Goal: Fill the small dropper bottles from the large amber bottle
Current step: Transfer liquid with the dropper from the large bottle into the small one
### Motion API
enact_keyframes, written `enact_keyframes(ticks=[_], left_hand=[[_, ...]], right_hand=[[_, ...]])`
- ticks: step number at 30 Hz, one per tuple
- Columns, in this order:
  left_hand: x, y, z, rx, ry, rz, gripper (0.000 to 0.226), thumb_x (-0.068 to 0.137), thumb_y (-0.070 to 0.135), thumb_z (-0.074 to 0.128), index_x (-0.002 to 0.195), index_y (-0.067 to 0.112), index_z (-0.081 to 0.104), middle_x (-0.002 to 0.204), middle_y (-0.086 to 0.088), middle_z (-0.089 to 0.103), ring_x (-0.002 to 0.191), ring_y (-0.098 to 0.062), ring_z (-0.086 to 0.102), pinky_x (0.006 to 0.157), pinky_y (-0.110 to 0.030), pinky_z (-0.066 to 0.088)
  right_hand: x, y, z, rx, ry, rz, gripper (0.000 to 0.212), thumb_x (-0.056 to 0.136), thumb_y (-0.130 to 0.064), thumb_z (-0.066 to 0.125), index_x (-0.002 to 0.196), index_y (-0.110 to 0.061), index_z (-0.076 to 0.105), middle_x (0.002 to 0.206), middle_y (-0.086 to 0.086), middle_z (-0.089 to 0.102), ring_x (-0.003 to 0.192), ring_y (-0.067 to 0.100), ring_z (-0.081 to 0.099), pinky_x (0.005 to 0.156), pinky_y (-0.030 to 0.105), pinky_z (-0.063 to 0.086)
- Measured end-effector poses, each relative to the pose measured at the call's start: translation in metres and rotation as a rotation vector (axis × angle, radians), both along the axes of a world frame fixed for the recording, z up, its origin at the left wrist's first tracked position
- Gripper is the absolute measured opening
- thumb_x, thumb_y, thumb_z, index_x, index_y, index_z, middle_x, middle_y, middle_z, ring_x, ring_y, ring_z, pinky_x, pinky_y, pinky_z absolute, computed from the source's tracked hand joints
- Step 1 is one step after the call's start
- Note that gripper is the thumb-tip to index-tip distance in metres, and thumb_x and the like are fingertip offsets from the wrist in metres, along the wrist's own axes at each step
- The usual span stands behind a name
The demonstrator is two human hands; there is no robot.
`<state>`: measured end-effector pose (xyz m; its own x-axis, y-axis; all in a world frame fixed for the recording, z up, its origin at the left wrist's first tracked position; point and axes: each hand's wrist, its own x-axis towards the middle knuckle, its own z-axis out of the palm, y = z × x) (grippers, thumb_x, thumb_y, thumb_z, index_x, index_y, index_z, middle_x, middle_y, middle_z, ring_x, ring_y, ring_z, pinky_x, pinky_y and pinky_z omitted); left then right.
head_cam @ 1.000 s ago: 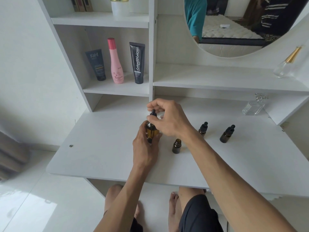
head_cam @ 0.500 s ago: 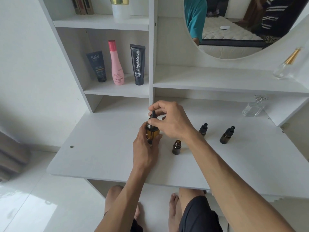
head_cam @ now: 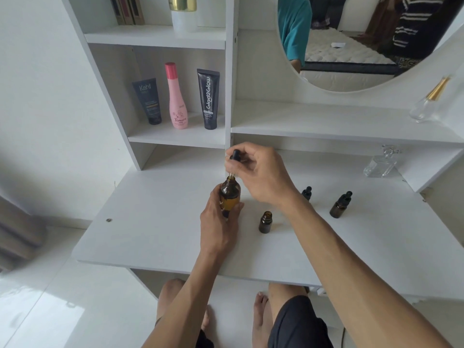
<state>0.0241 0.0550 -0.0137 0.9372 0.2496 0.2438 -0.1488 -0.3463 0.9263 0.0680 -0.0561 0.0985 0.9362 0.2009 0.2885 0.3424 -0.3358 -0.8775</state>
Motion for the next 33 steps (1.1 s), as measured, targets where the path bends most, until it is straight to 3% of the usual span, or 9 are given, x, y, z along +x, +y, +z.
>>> enact_keyframes(ticks=[5, 9, 14, 18, 23, 27, 33], left_hand=[[0.001, 0.000, -0.001, 0.012, -0.007, 0.004, 0.045, 0.089, 0.020, 0.069, 0.129, 0.030, 0.051, 0.104, 0.011, 0.067, 0.089, 0.010, 0.059, 0.078, -0.015, 0.050], [0.001, 0.000, 0.000, 0.013, -0.002, 0.001, 0.045, 0.089, 0.020, 0.069, 0.129, 0.030, 0.051, 0.103, 0.011, 0.066, 0.087, 0.010, 0.059, 0.074, -0.008, 0.046], [0.001, 0.000, -0.001, 0.011, -0.008, 0.000, 0.045, 0.090, 0.022, 0.069, 0.129, 0.032, 0.050, 0.102, 0.011, 0.067, 0.086, 0.007, 0.060, 0.075, -0.013, 0.049], [0.000, 0.000, 0.000, 0.022, -0.021, 0.002, 0.044, 0.090, 0.020, 0.069, 0.129, 0.030, 0.051, 0.101, 0.011, 0.067, 0.084, 0.010, 0.059, 0.074, -0.010, 0.047], [-0.001, 0.000, 0.000, 0.020, -0.045, -0.006, 0.044, 0.090, 0.018, 0.070, 0.128, 0.027, 0.052, 0.101, 0.010, 0.067, 0.084, 0.004, 0.060, 0.072, -0.009, 0.046], [0.000, 0.000, -0.002, 0.006, -0.043, -0.008, 0.044, 0.090, 0.019, 0.069, 0.128, 0.031, 0.051, 0.102, 0.013, 0.067, 0.085, 0.002, 0.062, 0.077, -0.019, 0.053], [0.000, 0.000, -0.001, -0.010, -0.040, -0.010, 0.044, 0.090, 0.020, 0.069, 0.128, 0.032, 0.050, 0.104, 0.014, 0.066, 0.089, 0.001, 0.062, 0.080, -0.024, 0.054]], right_hand=[[-0.004, 0.002, 0.017, 0.149, -0.029, 0.022, 0.023, 0.096, -0.012, 0.066, 0.118, -0.007, 0.065, 0.096, 0.005, 0.072, 0.084, 0.020, 0.075, 0.088, 0.038, 0.060], [-0.004, 0.008, 0.023, 0.226, -0.051, -0.006, 0.015, 0.095, -0.014, 0.068, 0.109, -0.011, 0.066, 0.095, 0.007, 0.074, 0.081, 0.022, 0.075, 0.075, 0.026, 0.057], [-0.005, 0.013, 0.025, 0.319, -0.022, -0.005, 0.012, 0.096, -0.015, 0.066, 0.104, -0.007, 0.070, 0.093, 0.015, 0.075, 0.081, 0.029, 0.074, 0.068, 0.018, 0.053], [-0.004, 0.014, 0.020, 0.279, -0.048, -0.016, 0.014, 0.097, -0.014, 0.064, 0.097, 0.000, 0.068, 0.092, 0.021, 0.074, 0.078, 0.028, 0.074, 0.063, 0.014, 0.051], [-0.003, 0.012, 0.010, 0.228, -0.052, -0.037, 0.014, 0.097, -0.014, 0.065, 0.089, -0.004, 0.068, 0.090, 0.018, 0.075, 0.076, 0.025, 0.075, 0.071, 0.030, 0.061], [-0.004, 0.013, 0.003, 0.200, -0.048, -0.052, 0.014, 0.096, -0.015, 0.066, 0.082, -0.013, 0.067, 0.087, 0.016, 0.075, 0.074, 0.022, 0.075, 0.078, 0.039, 0.062], [-0.003, 0.014, -0.007, 0.208, 0.009, -0.065, 0.015, 0.096, -0.015, 0.067, 0.086, -0.005, 0.068, 0.087, 0.018, 0.075, 0.075, 0.021, 0.075, 0.080, 0.046, 0.062]])
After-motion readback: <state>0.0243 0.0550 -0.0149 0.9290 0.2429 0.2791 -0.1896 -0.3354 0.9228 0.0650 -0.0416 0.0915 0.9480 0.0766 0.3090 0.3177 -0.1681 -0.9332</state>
